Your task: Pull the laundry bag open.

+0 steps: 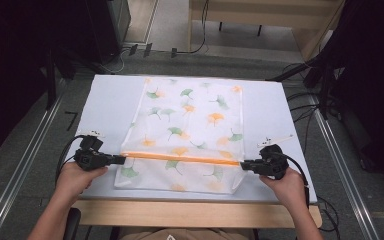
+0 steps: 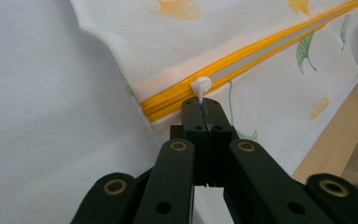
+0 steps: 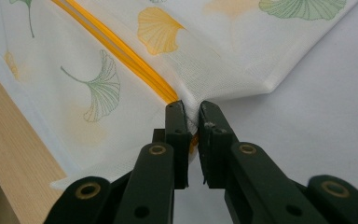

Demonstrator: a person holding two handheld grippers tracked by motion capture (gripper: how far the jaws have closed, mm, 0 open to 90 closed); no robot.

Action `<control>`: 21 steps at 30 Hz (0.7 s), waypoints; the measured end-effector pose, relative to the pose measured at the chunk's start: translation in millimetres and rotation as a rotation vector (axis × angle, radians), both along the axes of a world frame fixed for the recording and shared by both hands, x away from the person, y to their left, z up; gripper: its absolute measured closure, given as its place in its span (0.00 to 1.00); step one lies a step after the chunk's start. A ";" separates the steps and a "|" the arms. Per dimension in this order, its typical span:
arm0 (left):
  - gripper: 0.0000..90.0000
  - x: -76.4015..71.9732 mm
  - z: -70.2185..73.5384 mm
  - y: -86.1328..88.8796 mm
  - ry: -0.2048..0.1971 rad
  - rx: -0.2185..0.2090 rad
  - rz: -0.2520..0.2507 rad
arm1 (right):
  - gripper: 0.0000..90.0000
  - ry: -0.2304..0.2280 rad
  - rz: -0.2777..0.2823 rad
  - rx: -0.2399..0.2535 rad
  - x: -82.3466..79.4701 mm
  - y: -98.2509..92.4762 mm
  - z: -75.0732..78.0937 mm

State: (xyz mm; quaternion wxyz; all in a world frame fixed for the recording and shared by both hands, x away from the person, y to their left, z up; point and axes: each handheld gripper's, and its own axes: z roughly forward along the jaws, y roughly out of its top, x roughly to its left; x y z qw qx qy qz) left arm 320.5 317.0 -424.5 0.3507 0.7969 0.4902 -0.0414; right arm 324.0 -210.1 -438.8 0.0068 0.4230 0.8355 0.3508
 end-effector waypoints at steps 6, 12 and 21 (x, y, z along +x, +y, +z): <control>1.00 0.0 -2.4 -1.0 0.020 0.001 -0.013 | 0.94 0.004 -0.009 0.004 0.6 -2.0 -0.3; 1.00 -2.3 -3.7 13.1 0.020 0.017 0.027 | 0.94 0.008 -0.014 0.000 2.8 -5.9 -2.1; 1.00 -2.9 -8.4 11.9 0.036 -0.011 0.005 | 0.94 0.008 -0.022 -0.012 6.5 -8.5 -4.6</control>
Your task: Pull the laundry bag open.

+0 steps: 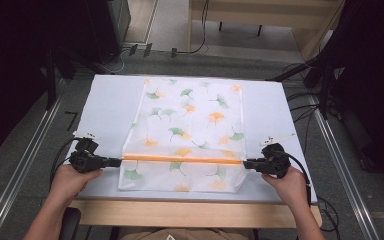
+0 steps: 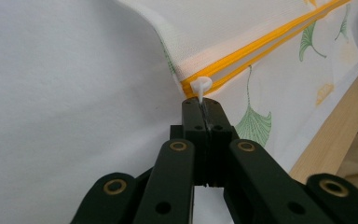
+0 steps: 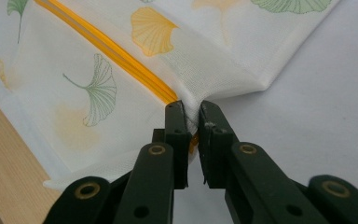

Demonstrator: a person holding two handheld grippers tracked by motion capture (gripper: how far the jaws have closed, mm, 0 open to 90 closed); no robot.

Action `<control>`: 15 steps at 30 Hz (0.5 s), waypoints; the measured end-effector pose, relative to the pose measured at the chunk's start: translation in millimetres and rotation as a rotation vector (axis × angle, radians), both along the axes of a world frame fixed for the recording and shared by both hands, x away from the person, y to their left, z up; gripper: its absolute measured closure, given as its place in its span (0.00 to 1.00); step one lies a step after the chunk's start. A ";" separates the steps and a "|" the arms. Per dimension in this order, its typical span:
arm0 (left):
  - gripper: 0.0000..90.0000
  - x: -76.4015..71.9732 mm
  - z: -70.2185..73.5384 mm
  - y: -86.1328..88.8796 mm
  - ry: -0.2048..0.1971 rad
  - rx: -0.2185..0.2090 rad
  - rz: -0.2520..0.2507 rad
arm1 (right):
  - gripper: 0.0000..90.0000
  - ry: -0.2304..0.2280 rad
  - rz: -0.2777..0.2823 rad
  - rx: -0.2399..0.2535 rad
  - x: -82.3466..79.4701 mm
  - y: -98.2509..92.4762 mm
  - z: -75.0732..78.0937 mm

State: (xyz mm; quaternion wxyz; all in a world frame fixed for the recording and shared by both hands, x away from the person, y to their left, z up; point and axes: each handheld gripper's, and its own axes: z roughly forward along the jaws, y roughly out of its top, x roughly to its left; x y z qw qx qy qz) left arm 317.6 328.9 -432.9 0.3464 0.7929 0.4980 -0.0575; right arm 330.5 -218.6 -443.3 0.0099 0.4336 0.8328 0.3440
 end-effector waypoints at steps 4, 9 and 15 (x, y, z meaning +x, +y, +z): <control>1.00 1.1 -2.5 -6.0 0.016 0.003 -0.017 | 0.93 0.004 -0.013 0.001 2.3 -4.1 -3.4; 1.00 1.9 -4.7 -11.9 0.025 0.020 -0.035 | 0.92 -0.006 -0.019 -0.003 5.0 -7.1 -6.2; 0.98 4.6 -5.5 -11.7 0.020 0.013 -0.043 | 0.89 -0.026 -0.014 -0.016 6.2 -4.0 -7.4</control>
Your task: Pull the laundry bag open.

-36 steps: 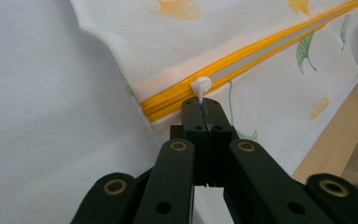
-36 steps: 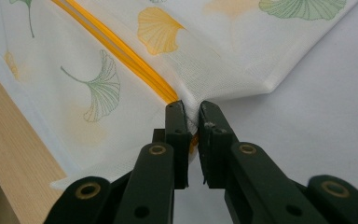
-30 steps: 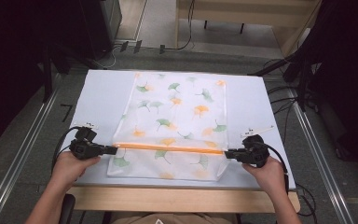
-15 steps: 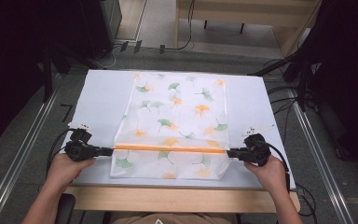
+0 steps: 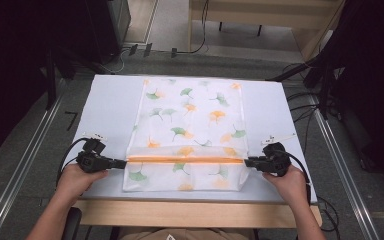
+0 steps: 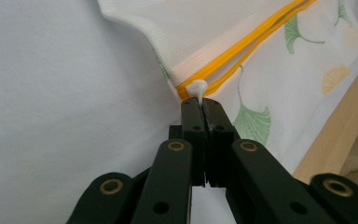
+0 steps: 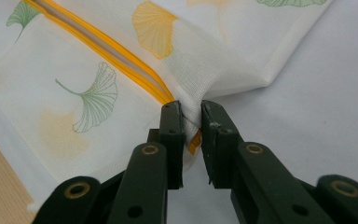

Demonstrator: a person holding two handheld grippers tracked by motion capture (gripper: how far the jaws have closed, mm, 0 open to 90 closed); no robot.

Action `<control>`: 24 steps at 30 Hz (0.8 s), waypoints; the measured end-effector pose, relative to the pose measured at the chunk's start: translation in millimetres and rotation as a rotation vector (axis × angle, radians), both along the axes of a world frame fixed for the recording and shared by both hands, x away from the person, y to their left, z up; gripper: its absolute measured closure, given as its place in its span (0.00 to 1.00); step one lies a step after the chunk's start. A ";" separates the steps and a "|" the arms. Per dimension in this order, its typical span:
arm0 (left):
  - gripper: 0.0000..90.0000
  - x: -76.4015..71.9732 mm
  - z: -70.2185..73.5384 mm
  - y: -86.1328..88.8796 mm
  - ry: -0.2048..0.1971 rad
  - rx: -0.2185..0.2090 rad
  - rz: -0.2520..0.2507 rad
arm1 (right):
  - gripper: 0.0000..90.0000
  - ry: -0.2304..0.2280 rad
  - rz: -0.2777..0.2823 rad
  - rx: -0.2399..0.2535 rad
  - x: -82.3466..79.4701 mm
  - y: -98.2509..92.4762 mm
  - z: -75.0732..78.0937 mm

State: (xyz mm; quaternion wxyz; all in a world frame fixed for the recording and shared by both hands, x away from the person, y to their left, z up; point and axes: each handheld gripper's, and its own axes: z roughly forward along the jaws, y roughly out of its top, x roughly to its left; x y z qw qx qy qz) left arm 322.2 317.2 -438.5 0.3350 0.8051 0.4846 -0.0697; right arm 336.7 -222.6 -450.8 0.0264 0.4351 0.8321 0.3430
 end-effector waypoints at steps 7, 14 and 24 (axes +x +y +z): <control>0.88 -0.7 1.3 -2.3 -0.016 -0.005 -0.013 | 0.78 -0.017 0.000 0.002 -3.0 1.6 2.1; 0.80 -1.5 4.5 -1.5 -0.046 -0.013 -0.002 | 0.68 -0.056 0.017 0.001 -2.6 1.5 1.8; 0.70 -7.4 12.5 1.0 -0.079 -0.031 0.007 | 0.65 -0.077 0.004 0.000 -3.8 -0.8 3.3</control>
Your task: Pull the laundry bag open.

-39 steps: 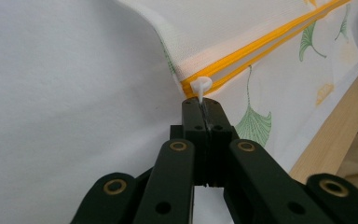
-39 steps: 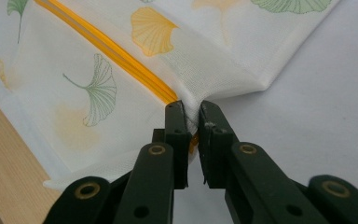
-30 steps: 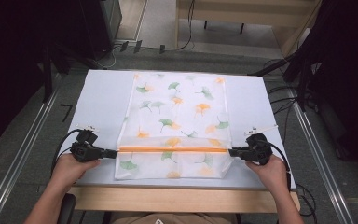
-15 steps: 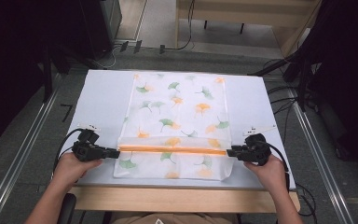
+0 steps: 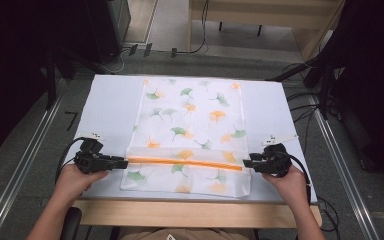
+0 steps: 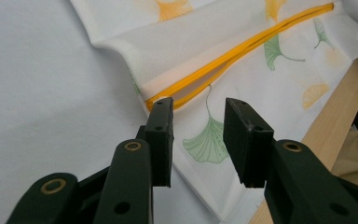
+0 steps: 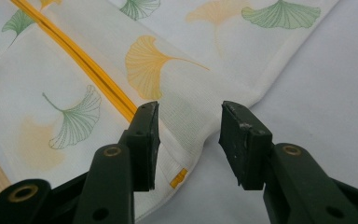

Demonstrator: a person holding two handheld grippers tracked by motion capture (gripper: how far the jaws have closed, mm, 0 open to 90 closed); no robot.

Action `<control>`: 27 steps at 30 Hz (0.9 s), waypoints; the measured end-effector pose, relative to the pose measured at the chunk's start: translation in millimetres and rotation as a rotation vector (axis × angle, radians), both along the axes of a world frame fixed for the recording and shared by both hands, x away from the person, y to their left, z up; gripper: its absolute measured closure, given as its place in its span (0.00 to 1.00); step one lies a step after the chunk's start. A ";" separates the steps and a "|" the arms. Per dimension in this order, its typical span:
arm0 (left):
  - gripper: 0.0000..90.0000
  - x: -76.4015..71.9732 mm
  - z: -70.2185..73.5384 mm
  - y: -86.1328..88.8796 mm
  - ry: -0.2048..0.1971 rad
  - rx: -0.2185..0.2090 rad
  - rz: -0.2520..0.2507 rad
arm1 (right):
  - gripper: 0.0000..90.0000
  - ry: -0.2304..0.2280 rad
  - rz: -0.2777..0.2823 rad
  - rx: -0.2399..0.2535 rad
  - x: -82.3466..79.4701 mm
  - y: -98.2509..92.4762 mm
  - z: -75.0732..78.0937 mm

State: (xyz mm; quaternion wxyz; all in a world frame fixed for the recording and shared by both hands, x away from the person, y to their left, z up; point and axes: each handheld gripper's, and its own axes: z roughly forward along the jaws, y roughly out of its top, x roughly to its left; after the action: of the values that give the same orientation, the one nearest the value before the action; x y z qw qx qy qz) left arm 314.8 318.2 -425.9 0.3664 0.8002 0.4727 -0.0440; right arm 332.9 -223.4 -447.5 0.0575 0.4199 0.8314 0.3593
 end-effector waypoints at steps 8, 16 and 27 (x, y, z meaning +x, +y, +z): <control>0.55 2.2 1.7 0.4 -0.063 0.027 0.035 | 0.60 -0.025 -0.005 0.021 0.4 -2.3 1.4; 0.47 5.3 2.2 2.9 -0.136 0.048 0.079 | 0.56 -0.030 -0.031 0.036 0.1 -7.3 2.8; 0.43 9.5 5.7 11.6 -0.230 0.085 0.144 | 0.38 -0.100 -0.132 0.050 1.9 -23.3 2.0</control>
State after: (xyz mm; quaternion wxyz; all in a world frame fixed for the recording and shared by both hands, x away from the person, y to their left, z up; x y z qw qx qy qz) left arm 324.3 329.9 -420.2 0.3860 0.7789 0.4852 0.0945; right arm 334.8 -246.7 -445.5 0.1121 0.4565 0.7888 0.3961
